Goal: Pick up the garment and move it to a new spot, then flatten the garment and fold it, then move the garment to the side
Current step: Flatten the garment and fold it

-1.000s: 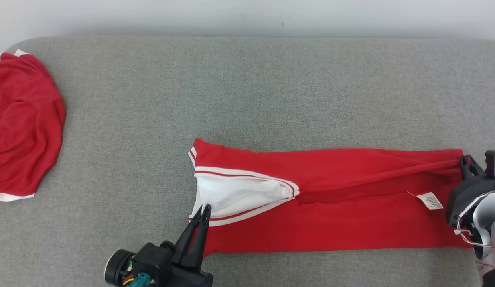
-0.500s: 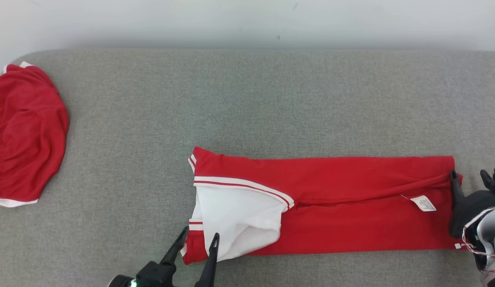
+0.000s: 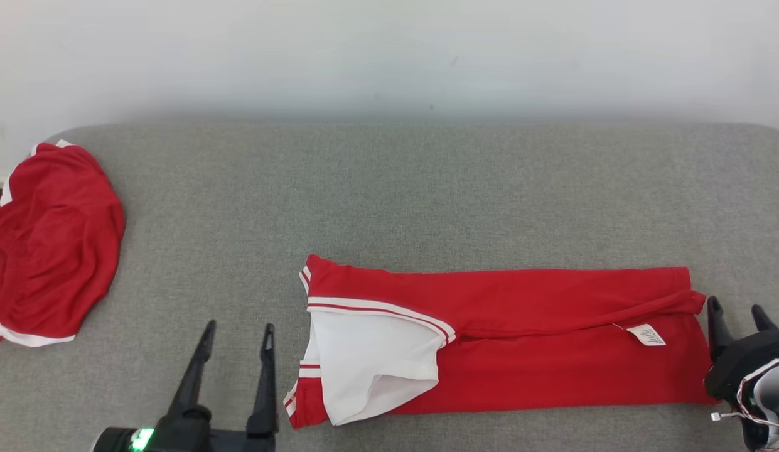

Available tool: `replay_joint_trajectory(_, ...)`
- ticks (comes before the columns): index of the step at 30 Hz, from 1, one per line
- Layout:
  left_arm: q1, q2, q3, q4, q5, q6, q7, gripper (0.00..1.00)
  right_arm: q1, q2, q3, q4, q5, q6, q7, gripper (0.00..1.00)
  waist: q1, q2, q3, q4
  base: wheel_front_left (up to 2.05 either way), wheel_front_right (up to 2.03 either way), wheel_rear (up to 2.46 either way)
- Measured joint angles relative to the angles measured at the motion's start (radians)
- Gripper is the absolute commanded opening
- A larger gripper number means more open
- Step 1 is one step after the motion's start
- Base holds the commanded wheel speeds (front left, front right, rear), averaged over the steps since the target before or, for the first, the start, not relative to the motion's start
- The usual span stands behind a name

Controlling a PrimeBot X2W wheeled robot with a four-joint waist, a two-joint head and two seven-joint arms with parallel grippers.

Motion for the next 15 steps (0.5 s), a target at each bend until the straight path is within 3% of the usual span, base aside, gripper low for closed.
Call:
replay_joint_trajectory(6, 0.060, -0.040, 0.091, -0.018, 0.056, -0.035, 0.000, 1.00, -0.023, 0.002, 0.057, 0.004, 0.013, 0.000, 0.098, 1.00, 0.0000, 0.0000, -0.017, -0.011, 0.00, 0.00, 0.00)
replay_joint_trajectory(15, 0.096, -0.083, 0.152, 0.011, 0.088, -0.090, 0.000, 1.00, -0.096, 0.031, 0.039, -0.025, -0.059, 0.000, 0.248, 1.00, 0.0001, 0.0001, -0.005, -0.012, 0.00, 0.00, 0.00)
